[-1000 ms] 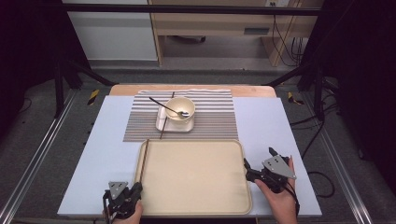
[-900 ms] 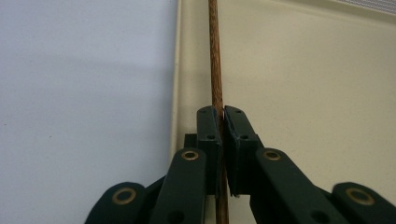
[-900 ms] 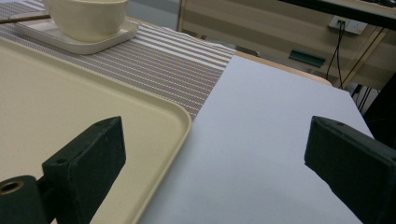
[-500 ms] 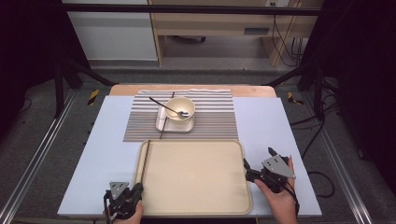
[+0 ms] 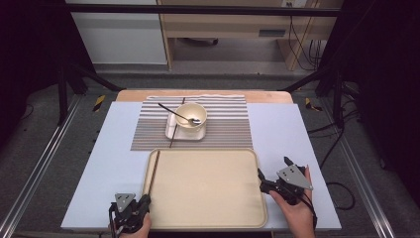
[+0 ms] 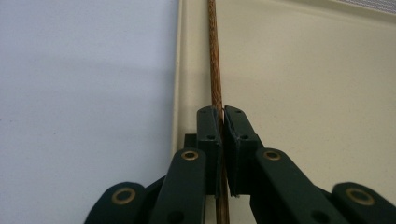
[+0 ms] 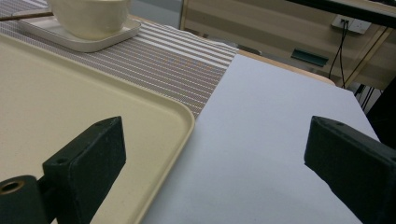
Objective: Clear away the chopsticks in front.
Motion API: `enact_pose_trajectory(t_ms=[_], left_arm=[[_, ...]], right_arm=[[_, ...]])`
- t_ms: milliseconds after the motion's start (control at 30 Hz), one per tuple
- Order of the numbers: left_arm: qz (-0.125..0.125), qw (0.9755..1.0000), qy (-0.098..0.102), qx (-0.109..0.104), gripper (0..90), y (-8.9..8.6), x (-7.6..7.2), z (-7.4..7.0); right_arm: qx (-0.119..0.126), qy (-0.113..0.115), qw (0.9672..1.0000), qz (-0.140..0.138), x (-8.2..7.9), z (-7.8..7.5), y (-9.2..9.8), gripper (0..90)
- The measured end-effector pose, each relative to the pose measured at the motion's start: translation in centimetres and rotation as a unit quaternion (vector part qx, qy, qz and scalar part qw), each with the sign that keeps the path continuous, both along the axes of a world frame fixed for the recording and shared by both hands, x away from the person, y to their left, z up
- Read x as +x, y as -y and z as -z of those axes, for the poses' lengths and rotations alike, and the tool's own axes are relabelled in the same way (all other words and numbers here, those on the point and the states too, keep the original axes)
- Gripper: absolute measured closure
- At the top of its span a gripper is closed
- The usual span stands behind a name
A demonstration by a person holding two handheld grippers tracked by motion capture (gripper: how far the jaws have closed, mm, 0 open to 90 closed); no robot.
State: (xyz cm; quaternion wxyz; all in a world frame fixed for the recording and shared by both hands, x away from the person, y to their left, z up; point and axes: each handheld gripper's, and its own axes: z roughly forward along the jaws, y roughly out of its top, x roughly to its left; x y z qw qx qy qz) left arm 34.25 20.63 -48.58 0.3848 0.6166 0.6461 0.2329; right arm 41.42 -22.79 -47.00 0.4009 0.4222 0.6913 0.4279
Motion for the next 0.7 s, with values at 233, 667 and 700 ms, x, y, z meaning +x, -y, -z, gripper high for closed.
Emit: enact_pose_trajectory(t_ms=[233, 667, 700], left_arm=[[0.002, 1.0000, 0.004, 0.004, 85.4, 0.14, 0.07, 0.12], [0.001, 0.9996, 0.025, 0.014, 78.4, 0.42, -0.12, -0.49], [0.002, 0.9995, 0.027, 0.017, 78.2, 0.42, -0.12, -0.66]], right_arm=[[0.000, -0.001, 1.0000, 0.000, 0.02, 0.04, -0.02, 5.7], [0.003, -0.002, 1.0000, 0.000, 0.01, 0.02, 0.04, 5.7], [0.002, -0.002, 1.0000, 0.000, 0.03, 0.03, 0.05, 5.7]])
